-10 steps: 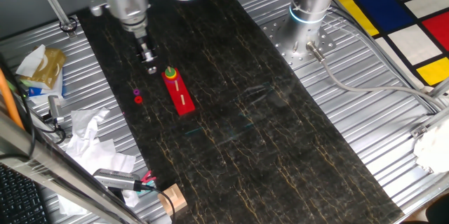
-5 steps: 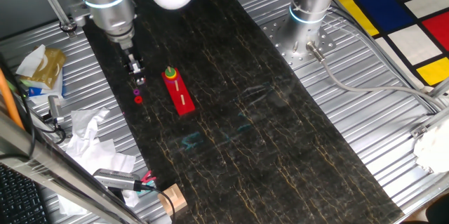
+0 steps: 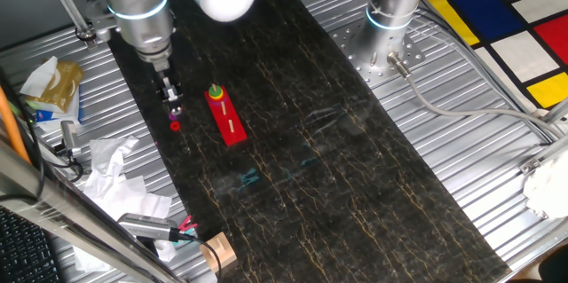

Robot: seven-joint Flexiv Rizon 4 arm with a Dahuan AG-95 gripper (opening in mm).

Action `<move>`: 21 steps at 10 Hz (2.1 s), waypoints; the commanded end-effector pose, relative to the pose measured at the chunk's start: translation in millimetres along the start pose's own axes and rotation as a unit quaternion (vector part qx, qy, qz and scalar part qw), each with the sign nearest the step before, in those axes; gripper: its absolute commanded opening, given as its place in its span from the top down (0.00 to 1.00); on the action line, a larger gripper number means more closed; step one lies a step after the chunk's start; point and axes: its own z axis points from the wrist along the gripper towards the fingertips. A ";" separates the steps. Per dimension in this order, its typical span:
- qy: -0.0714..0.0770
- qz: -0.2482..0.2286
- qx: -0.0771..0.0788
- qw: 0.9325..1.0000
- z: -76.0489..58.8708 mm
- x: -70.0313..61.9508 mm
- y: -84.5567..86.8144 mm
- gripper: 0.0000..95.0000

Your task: Take out one Hanoi block and throw it aside

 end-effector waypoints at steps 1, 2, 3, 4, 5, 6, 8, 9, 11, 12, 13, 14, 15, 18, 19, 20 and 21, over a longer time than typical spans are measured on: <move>-0.003 0.002 0.001 1.000 4.1 -5.6 4.8 1.00; -0.003 0.004 0.003 1.000 8.3 -11.0 9.9 1.00; -0.004 0.003 0.005 1.000 11.6 -13.5 12.6 1.00; -0.005 0.000 0.006 1.000 14.4 -14.8 13.2 1.00; -0.008 -0.004 0.007 1.000 20.8 -14.9 14.2 1.00; -0.012 -0.011 0.009 1.000 28.9 -13.8 16.1 1.00; -0.016 -0.021 0.007 1.000 39.5 -12.1 20.9 1.00; -0.016 -0.024 0.008 1.000 42.6 -11.3 24.2 1.00; -0.019 -0.018 0.009 1.000 49.2 -8.1 38.0 1.00; -0.019 -0.019 0.009 1.000 52.5 -5.8 43.3 1.00; -0.018 -0.020 0.008 1.000 54.8 -4.0 45.5 1.00; -0.018 -0.024 0.007 1.000 56.7 -2.2 45.3 1.00; -0.020 -0.027 0.006 0.999 58.6 -0.2 43.6 1.00; -0.028 -0.042 0.006 0.999 65.9 7.8 36.7 1.00; -0.030 -0.046 0.007 0.998 67.7 10.1 34.9 1.00; -0.033 -0.047 0.007 0.998 70.9 13.9 32.0 1.00; -0.036 -0.047 0.007 0.998 73.0 16.8 29.9 1.00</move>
